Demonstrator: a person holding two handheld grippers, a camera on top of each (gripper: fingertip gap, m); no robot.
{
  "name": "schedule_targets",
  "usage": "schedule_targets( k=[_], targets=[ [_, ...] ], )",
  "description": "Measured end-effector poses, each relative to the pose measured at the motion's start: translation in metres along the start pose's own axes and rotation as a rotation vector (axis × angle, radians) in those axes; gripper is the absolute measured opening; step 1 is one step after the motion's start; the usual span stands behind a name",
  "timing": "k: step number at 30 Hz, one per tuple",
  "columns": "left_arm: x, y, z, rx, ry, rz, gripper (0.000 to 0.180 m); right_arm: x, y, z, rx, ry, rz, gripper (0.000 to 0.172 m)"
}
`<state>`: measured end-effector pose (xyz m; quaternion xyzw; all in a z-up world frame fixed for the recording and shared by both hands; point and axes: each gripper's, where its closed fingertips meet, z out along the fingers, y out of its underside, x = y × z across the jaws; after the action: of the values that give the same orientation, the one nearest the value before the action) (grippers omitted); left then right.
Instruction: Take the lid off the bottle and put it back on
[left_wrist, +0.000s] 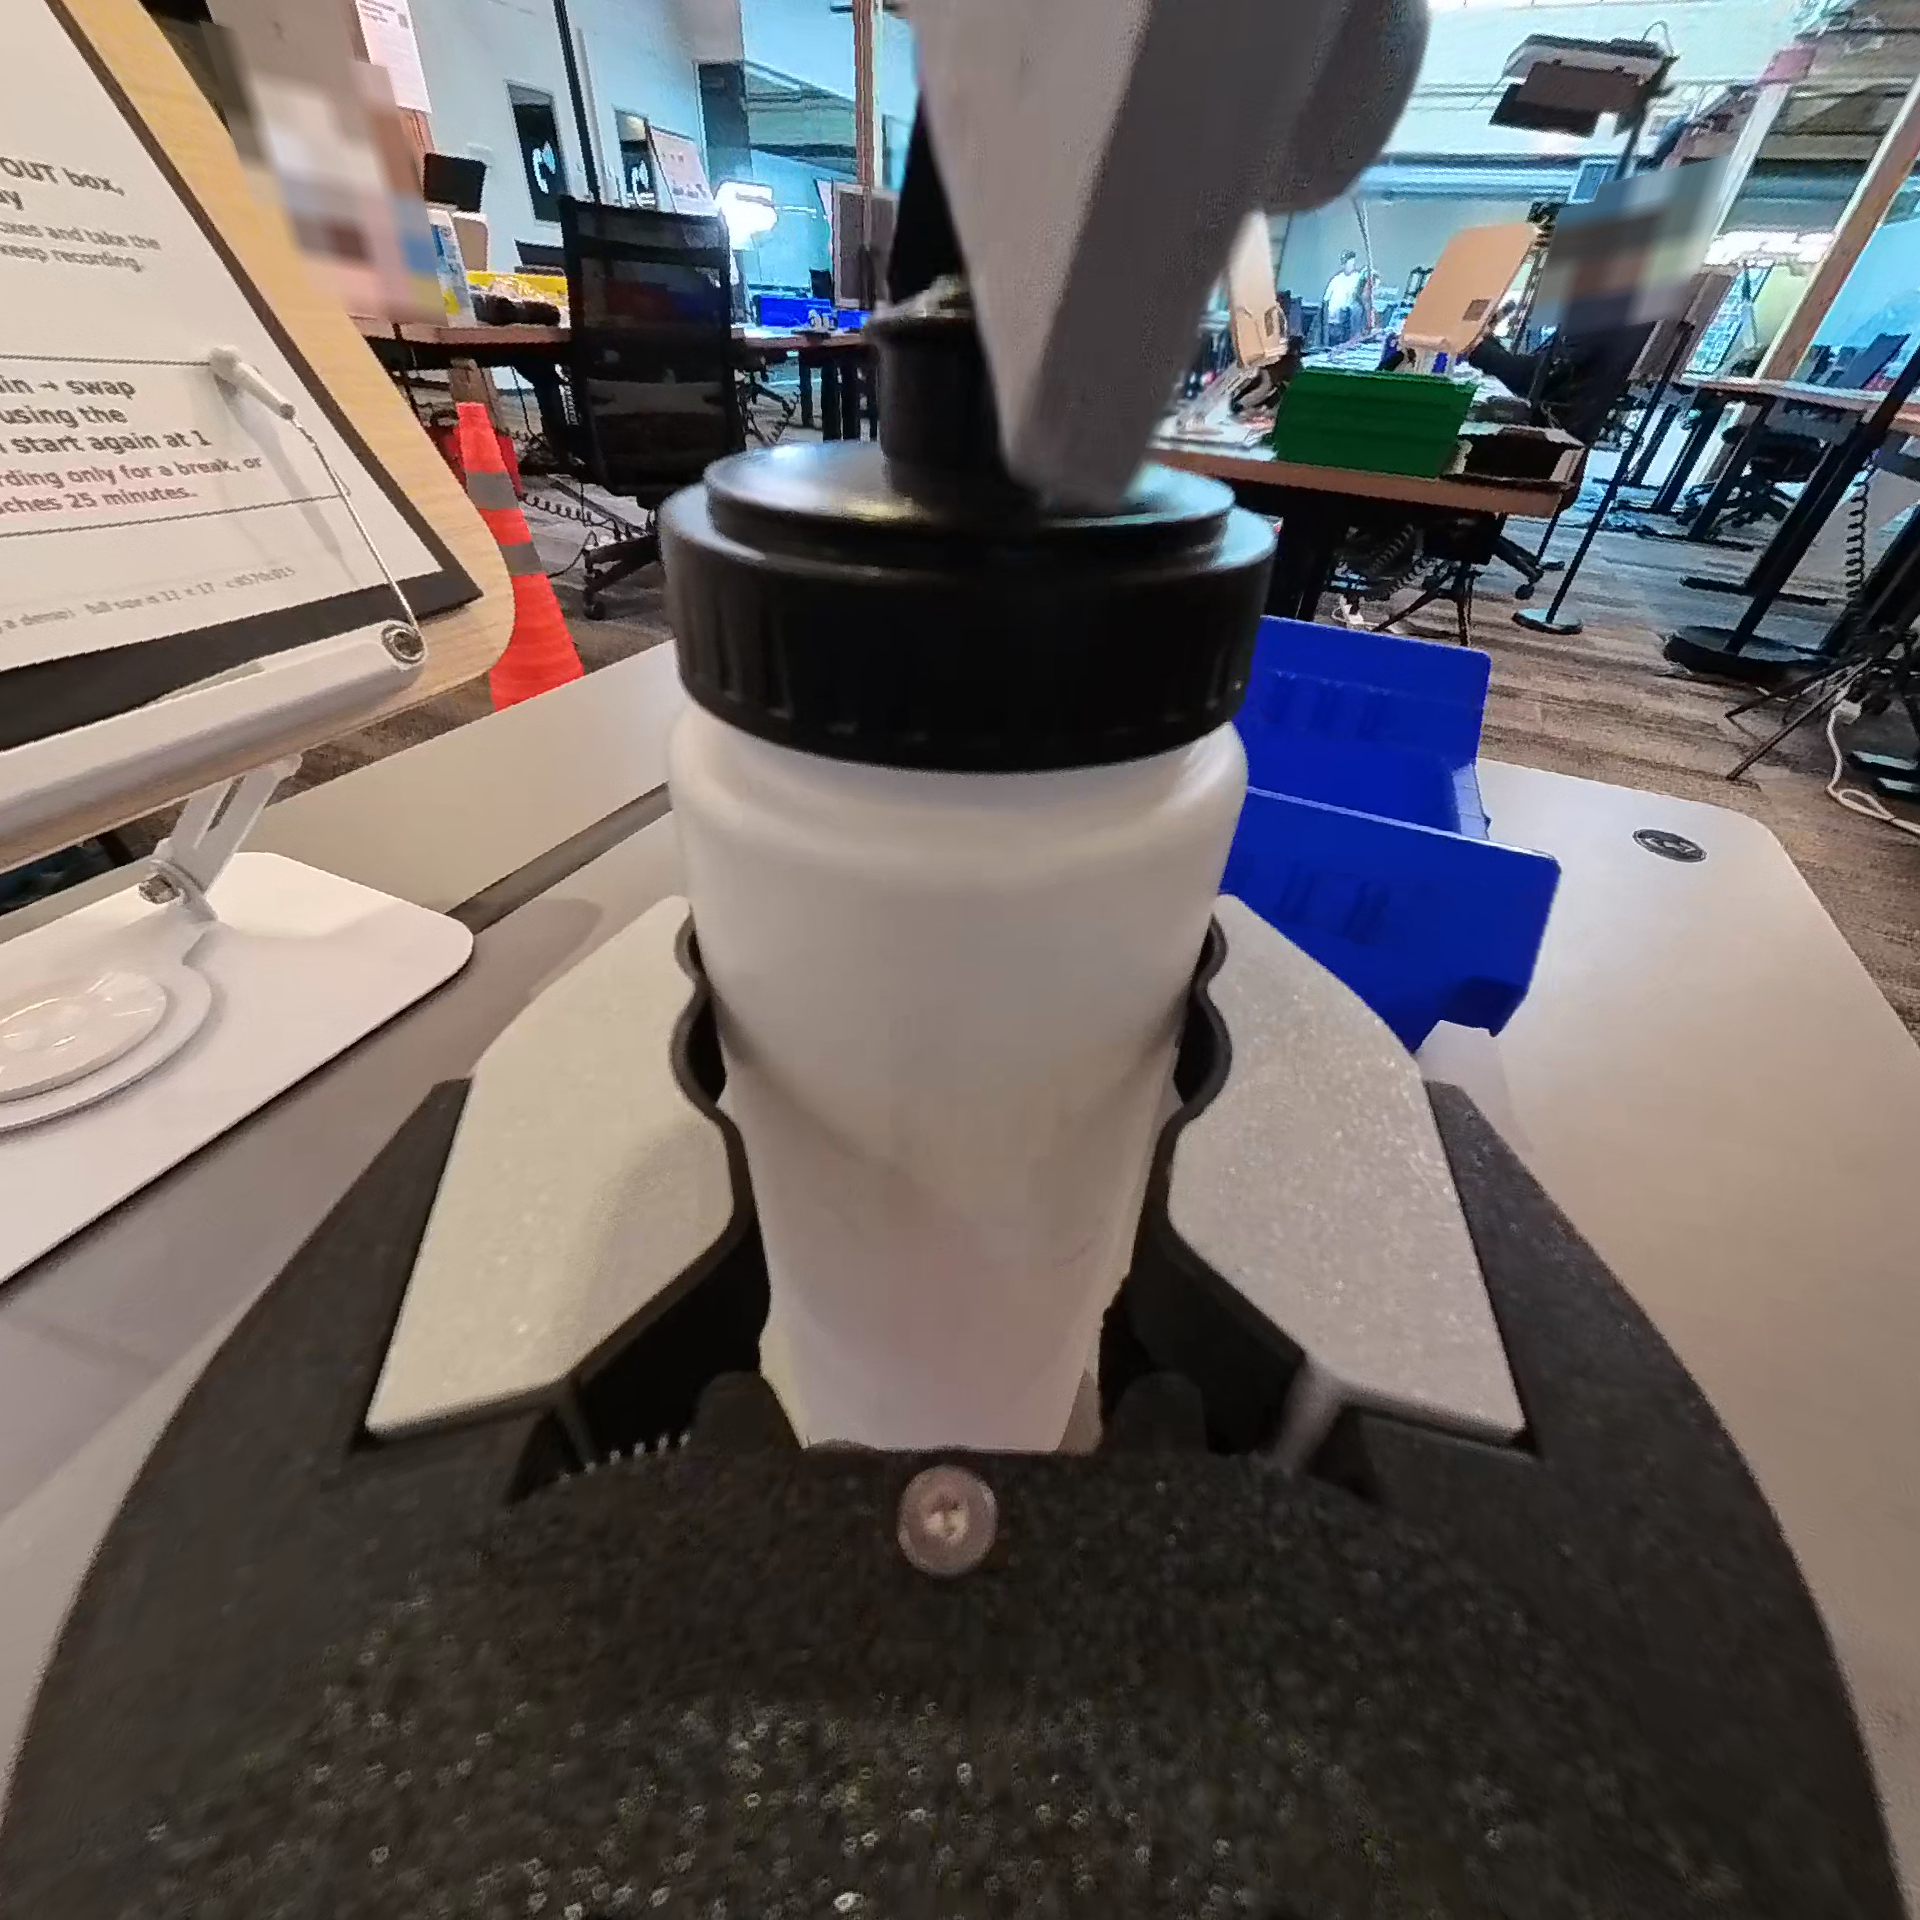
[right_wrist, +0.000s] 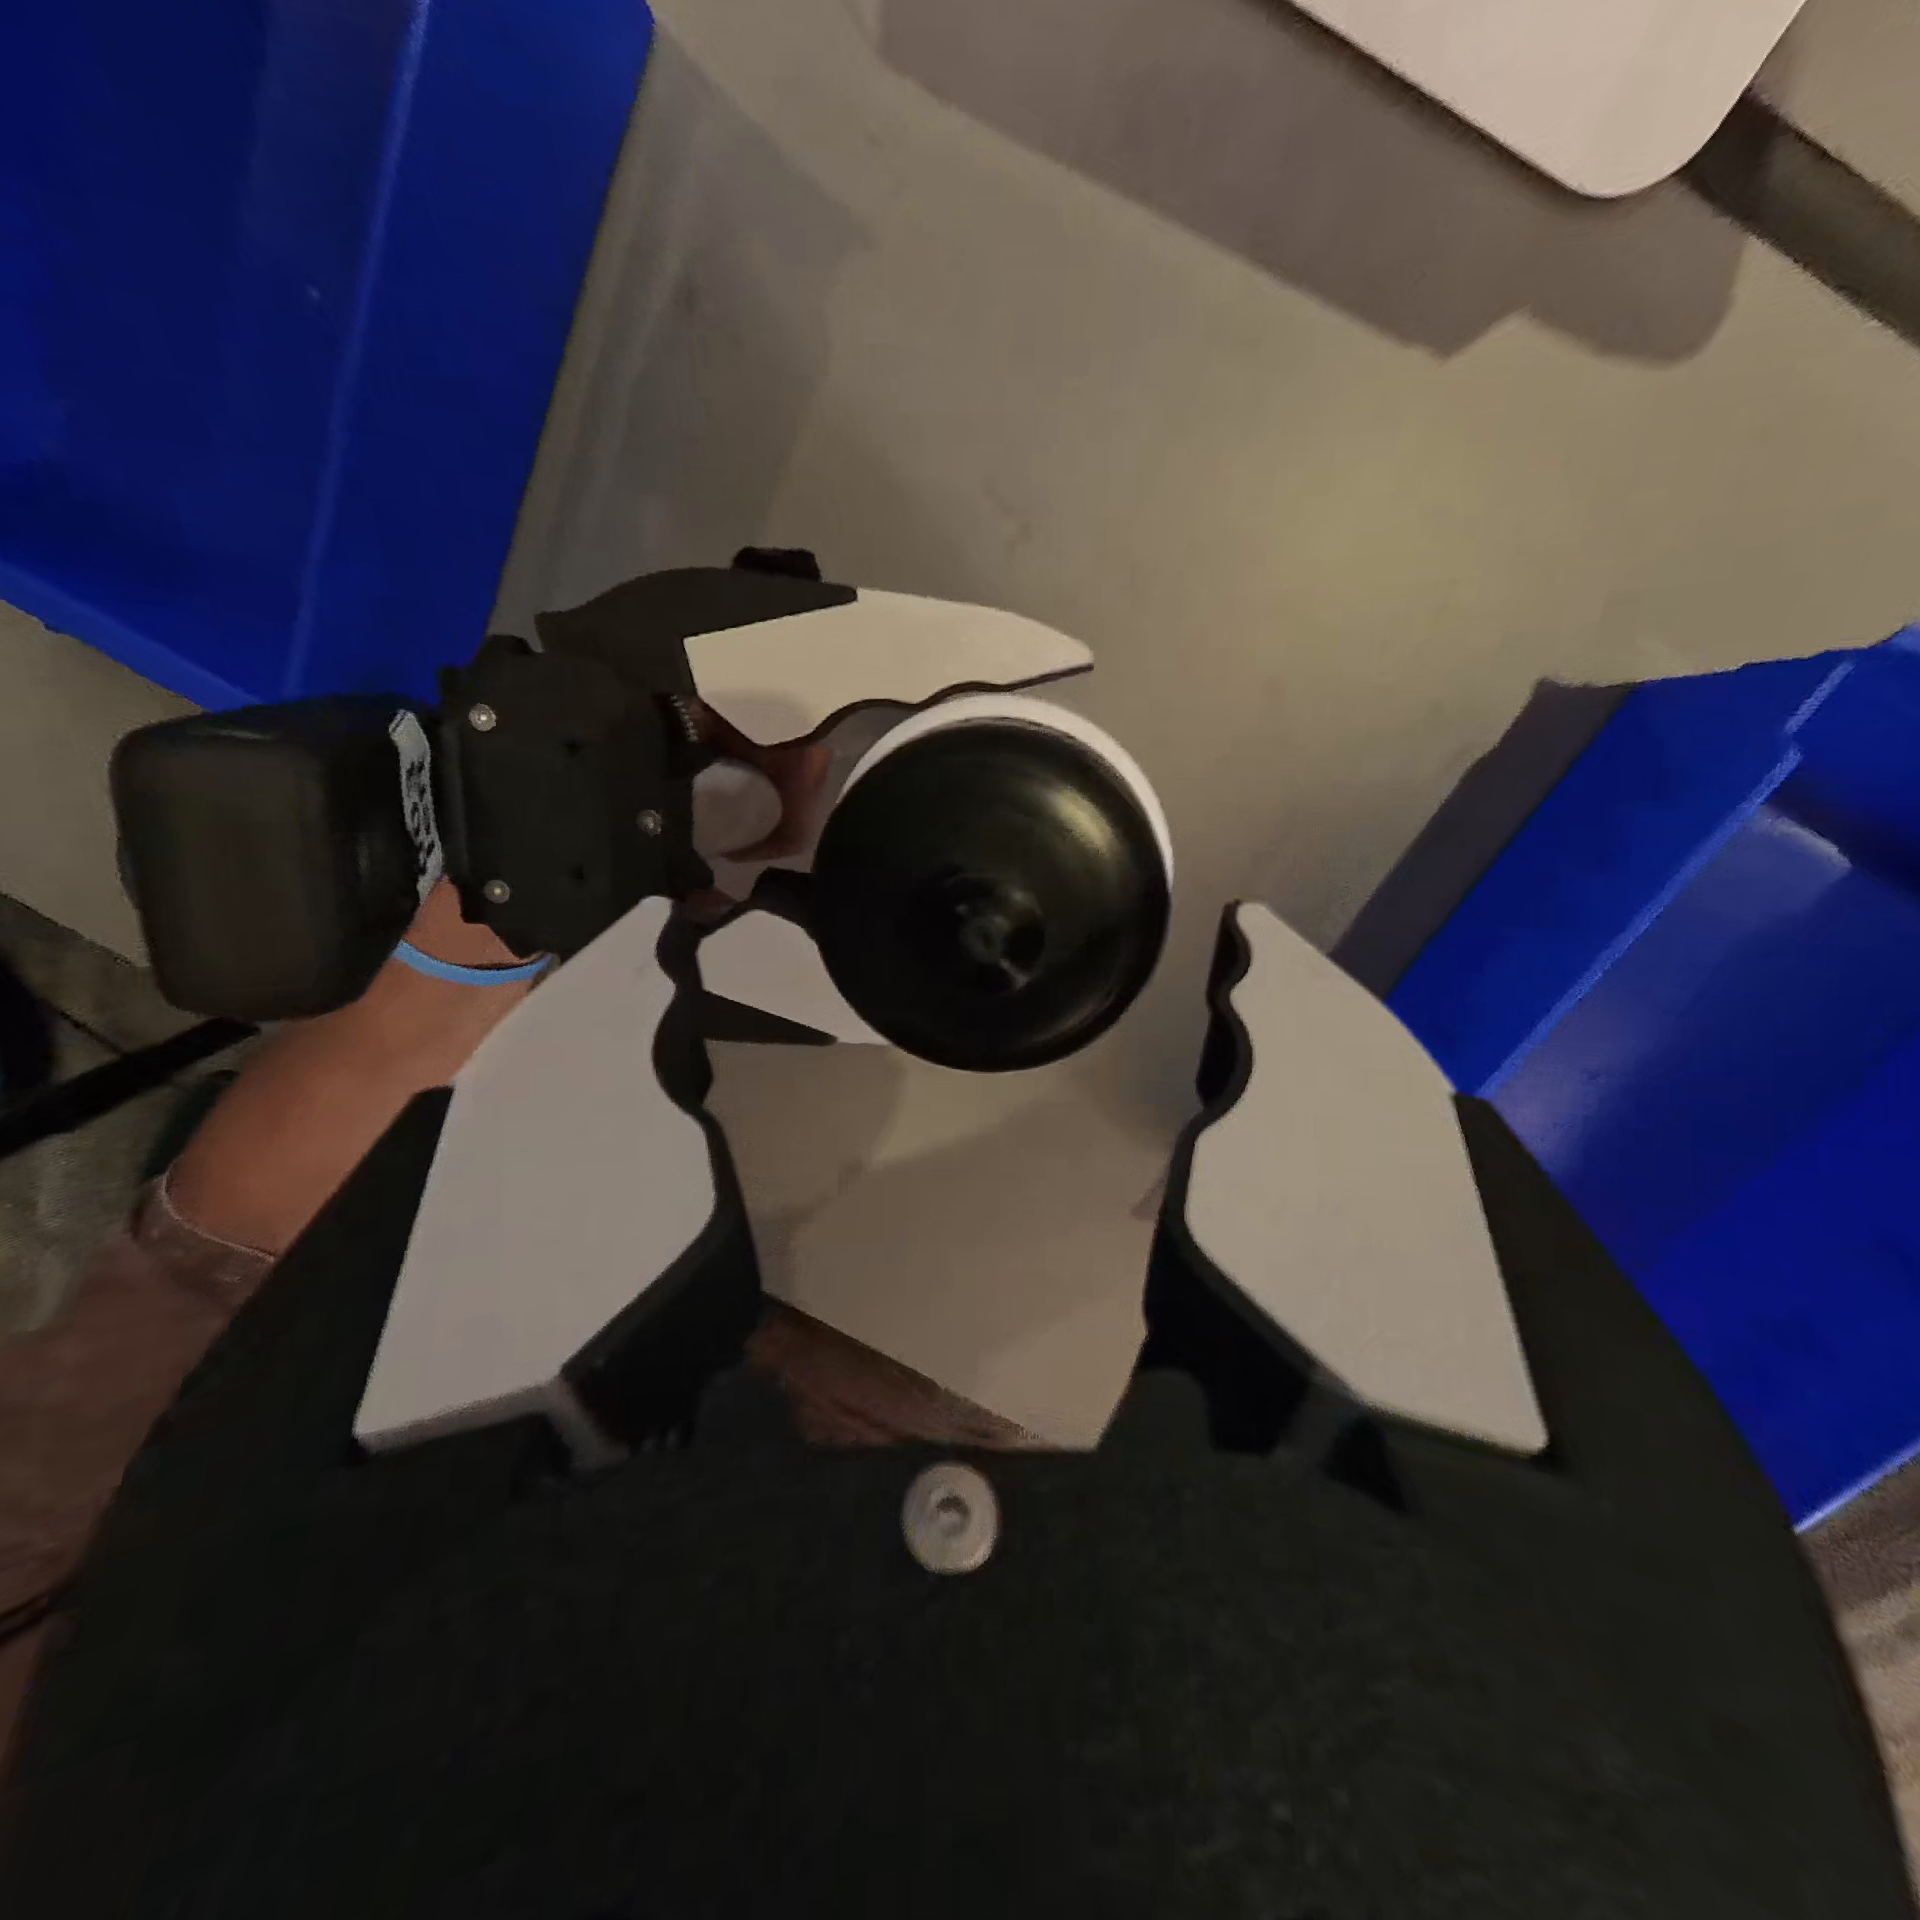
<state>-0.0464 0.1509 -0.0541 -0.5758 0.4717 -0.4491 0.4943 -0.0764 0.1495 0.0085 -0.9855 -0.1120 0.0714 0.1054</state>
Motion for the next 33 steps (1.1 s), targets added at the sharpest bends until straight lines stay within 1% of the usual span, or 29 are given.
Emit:
schedule_targets(
  k=[2, 3, 4, 5, 6, 7, 11, 14, 17, 19, 23, 27, 31, 33],
  targets=[
    [0.0, 0.0, 0.0, -0.007, 0.0, 0.004, 0.086, 0.012, 0.005, 0.005, -0.033, 0.082, 0.044, 0.094],
    [0.001, 0.0, 0.0, -0.008, -0.001, 0.005, 0.086, 0.017, 0.008, 0.007, -0.052, 0.105, 0.066, 0.091],
    [0.001, 0.0, 0.0, -0.01, -0.003, 0.006, 0.086, 0.02, 0.011, 0.011, -0.073, 0.104, 0.095, 0.097],
    [0.001, 0.0, 0.001, -0.013, -0.004, 0.007, 0.086, 0.014, 0.011, 0.013, -0.082, 0.049, 0.123, 0.087],
    [0.001, 0.001, 0.001, -0.016, -0.005, 0.009, 0.086, 0.005, 0.011, 0.015, -0.093, -0.024, 0.153, 0.072],
    [0.001, 0.001, 0.0, -0.02, -0.006, 0.008, 0.086, 0.005, 0.011, 0.014, -0.105, -0.027, 0.177, 0.071],
    [0.002, 0.001, 0.0, -0.017, 0.006, 0.006, 0.086, 0.005, 0.012, 0.014, -0.138, -0.03, 0.087, 0.071],
    [0.002, 0.001, -0.001, -0.013, 0.016, 0.003, 0.086, 0.005, 0.013, 0.013, -0.179, -0.032, -0.049, 0.071],
    [0.0, 0.0, -0.004, -0.006, 0.028, -0.01, 0.086, 0.003, 0.01, 0.014, -0.213, -0.043, -0.24, 0.071],
    [-0.001, 0.0, -0.008, -0.002, 0.042, -0.019, 0.086, 0.001, 0.006, 0.014, -0.231, -0.055, -0.404, 0.071],
    [0.003, 0.001, -0.012, -0.019, 0.08, 0.006, 0.086, -0.005, 0.007, 0.013, -0.26, -0.097, -0.843, 0.071],
    [0.01, 0.002, -0.008, -0.038, 0.094, 0.04, 0.086, 0.001, 0.013, 0.012, -0.293, -0.132, -1.214, 0.071],
    [0.017, 0.003, -0.005, -0.057, 0.108, 0.063, 0.086, 0.007, 0.02, 0.009, -0.251, -0.172, -1.634, 0.071],
    [0.017, 0.004, -0.005, -0.06, 0.109, 0.059, 0.086, 0.007, 0.018, 0.008, -0.242, -0.15, -1.778, 0.071]
  ],
)
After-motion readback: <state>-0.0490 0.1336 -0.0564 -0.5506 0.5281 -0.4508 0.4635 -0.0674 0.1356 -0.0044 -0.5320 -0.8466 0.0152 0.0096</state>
